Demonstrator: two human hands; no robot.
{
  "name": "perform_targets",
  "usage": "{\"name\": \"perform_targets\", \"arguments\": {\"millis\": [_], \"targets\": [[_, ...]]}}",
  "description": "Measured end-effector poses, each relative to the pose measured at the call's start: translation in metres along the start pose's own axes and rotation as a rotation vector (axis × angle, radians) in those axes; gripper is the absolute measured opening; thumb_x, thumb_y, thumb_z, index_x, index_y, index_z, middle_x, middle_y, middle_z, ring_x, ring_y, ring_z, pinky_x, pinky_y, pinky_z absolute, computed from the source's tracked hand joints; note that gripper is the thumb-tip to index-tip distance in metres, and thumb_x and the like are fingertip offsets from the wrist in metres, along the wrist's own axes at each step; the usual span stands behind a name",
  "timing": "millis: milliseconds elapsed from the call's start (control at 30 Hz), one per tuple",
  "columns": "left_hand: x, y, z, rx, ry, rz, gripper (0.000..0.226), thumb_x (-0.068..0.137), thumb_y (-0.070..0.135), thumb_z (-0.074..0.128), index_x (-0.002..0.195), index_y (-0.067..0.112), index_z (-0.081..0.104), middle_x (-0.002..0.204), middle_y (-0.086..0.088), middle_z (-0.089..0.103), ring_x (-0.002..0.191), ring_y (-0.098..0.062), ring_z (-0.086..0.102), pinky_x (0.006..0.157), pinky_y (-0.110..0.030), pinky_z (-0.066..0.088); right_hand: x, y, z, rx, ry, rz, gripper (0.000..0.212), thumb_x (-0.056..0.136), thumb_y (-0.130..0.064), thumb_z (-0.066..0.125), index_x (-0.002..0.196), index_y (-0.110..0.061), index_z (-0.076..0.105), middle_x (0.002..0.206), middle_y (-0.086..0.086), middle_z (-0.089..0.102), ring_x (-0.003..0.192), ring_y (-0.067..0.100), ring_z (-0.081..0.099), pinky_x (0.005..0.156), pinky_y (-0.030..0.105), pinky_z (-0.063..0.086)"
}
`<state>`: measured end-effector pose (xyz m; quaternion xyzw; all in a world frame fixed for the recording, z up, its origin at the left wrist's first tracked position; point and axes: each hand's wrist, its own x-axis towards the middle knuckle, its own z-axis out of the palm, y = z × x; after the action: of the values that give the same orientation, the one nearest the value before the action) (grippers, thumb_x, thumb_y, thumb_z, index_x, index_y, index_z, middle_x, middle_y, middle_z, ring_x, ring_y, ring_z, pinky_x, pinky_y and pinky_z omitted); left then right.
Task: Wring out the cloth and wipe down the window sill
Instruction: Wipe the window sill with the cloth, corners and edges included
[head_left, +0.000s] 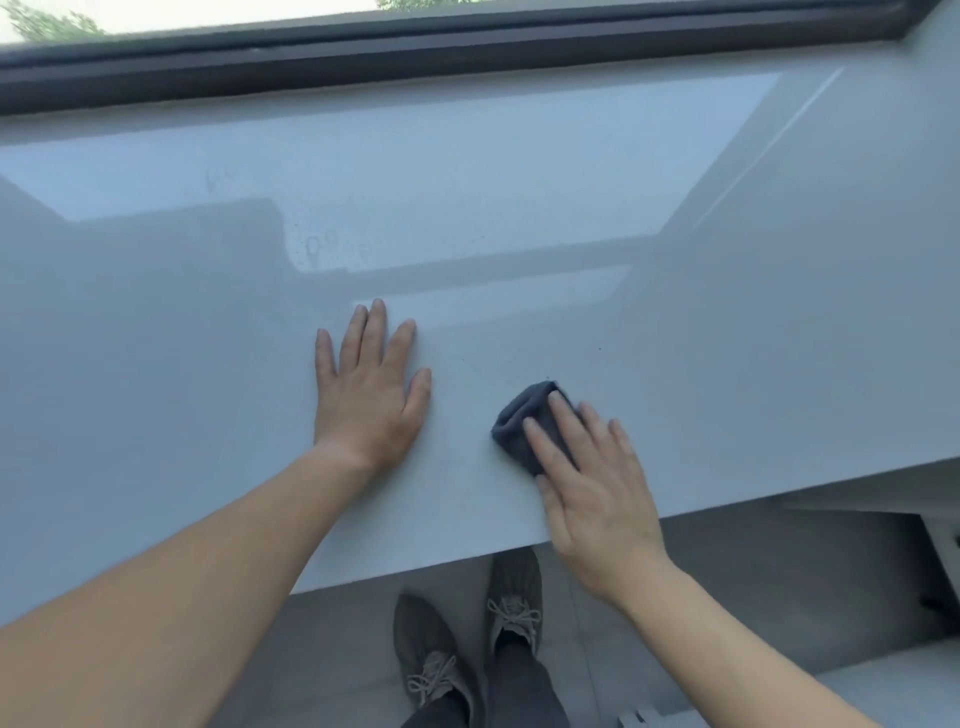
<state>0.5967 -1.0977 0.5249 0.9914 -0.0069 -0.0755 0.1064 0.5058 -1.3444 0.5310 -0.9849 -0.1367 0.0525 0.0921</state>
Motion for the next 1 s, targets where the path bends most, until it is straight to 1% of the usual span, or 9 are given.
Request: {"name": "perform_targets", "arguments": {"millis": [67, 100, 267, 433, 467, 633, 800, 867, 1000], "targets": [[0.000, 0.000, 0.001, 0.000, 0.006, 0.000, 0.069, 0.092, 0.052, 0.013, 0.156, 0.025, 0.016, 0.167, -0.003, -0.002, 0.152, -0.016, -0.011, 0.120, -0.049, -0.014, 0.000, -0.012, 0.000, 0.025, 0.046, 0.205, 0.063, 0.093, -0.025, 0.045, 0.154, -0.027, 0.028, 0.165, 0.003, 0.015, 0.151, 0.031, 0.016, 0.120, 0.052, 0.016], [-0.001, 0.000, 0.002, 0.005, 0.008, -0.002, 0.069, 0.092, 0.052, 0.013, 0.155, 0.024, 0.017, 0.167, -0.004, -0.002, 0.152, -0.016, -0.010, 0.120, -0.049, -0.013, -0.005, -0.024, 0.003, 0.020, 0.048, 0.200, 0.065, 0.091, -0.023, 0.047, 0.154, -0.026, 0.028, 0.165, 0.004, 0.015, 0.151, 0.033, 0.015, 0.120, 0.053, 0.017], [-0.002, 0.003, 0.000, -0.005, 0.004, -0.002, 0.067, 0.093, 0.049, 0.018, 0.155, 0.024, 0.019, 0.166, -0.005, 0.002, 0.153, -0.018, -0.007, 0.120, -0.052, -0.013, -0.028, -0.018, 0.005, -0.018, -0.053, -0.176, 0.066, 0.089, -0.022, 0.053, 0.152, -0.028, 0.032, 0.165, 0.001, 0.018, 0.150, 0.032, 0.018, 0.118, 0.053, 0.020], [-0.014, 0.014, -0.002, -0.063, 0.013, 0.117, 0.068, 0.093, 0.049, 0.016, 0.155, 0.022, 0.023, 0.166, -0.005, 0.006, 0.153, -0.017, -0.003, 0.121, -0.046, -0.011, -0.023, 0.028, -0.006, 0.044, 0.051, 0.222, 0.062, 0.094, -0.023, 0.043, 0.154, -0.026, 0.029, 0.165, 0.001, 0.014, 0.151, 0.030, 0.015, 0.121, 0.052, 0.016], [-0.015, 0.017, -0.001, -0.072, 0.013, 0.136, 0.069, 0.092, 0.050, 0.016, 0.154, 0.021, 0.024, 0.166, -0.005, 0.007, 0.153, -0.018, -0.002, 0.122, -0.046, -0.010, -0.026, 0.022, -0.003, 0.024, 0.064, 0.227, 0.062, 0.093, -0.022, 0.044, 0.154, -0.024, 0.029, 0.165, 0.003, 0.015, 0.151, 0.031, 0.014, 0.120, 0.053, 0.017], [-0.005, 0.028, 0.000, -0.099, 0.041, 0.097, 0.068, 0.091, 0.048, 0.020, 0.153, 0.020, 0.029, 0.165, -0.007, 0.013, 0.153, -0.021, 0.005, 0.123, -0.044, -0.004, -0.032, 0.042, -0.005, -0.026, -0.055, -0.127, 0.057, 0.095, -0.026, 0.044, 0.151, -0.026, 0.033, 0.164, 0.002, 0.018, 0.150, 0.032, 0.019, 0.120, 0.053, 0.018], [0.018, 0.029, -0.010, -0.109, 0.078, 0.080, 0.065, 0.092, 0.045, 0.025, 0.153, 0.020, 0.029, 0.165, -0.006, 0.013, 0.153, -0.020, 0.005, 0.123, -0.042, -0.004, 0.020, 0.076, -0.015, 0.039, 0.057, 0.351, 0.059, 0.097, -0.033, 0.026, 0.155, -0.028, 0.024, 0.166, -0.001, 0.010, 0.152, 0.027, 0.010, 0.122, 0.050, 0.011], [0.032, 0.029, -0.013, -0.108, 0.086, 0.050, 0.064, 0.093, 0.044, 0.027, 0.153, 0.020, 0.027, 0.166, -0.006, 0.010, 0.153, -0.020, 0.003, 0.123, -0.042, -0.005, 0.021, 0.059, -0.011, 0.001, 0.066, 0.262, 0.060, 0.096, -0.030, 0.031, 0.155, -0.026, 0.023, 0.166, 0.002, 0.010, 0.152, 0.029, 0.010, 0.121, 0.051, 0.013], [0.059, 0.038, -0.014, -0.126, 0.100, -0.005, 0.065, 0.093, 0.045, 0.026, 0.154, 0.021, 0.026, 0.166, -0.005, 0.009, 0.153, -0.018, 0.001, 0.123, -0.042, -0.004, 0.009, 0.062, -0.012, -0.046, -0.040, -0.183, 0.059, 0.093, -0.026, 0.042, 0.151, -0.024, 0.033, 0.164, 0.004, 0.020, 0.149, 0.034, 0.021, 0.117, 0.053, 0.021]]}}
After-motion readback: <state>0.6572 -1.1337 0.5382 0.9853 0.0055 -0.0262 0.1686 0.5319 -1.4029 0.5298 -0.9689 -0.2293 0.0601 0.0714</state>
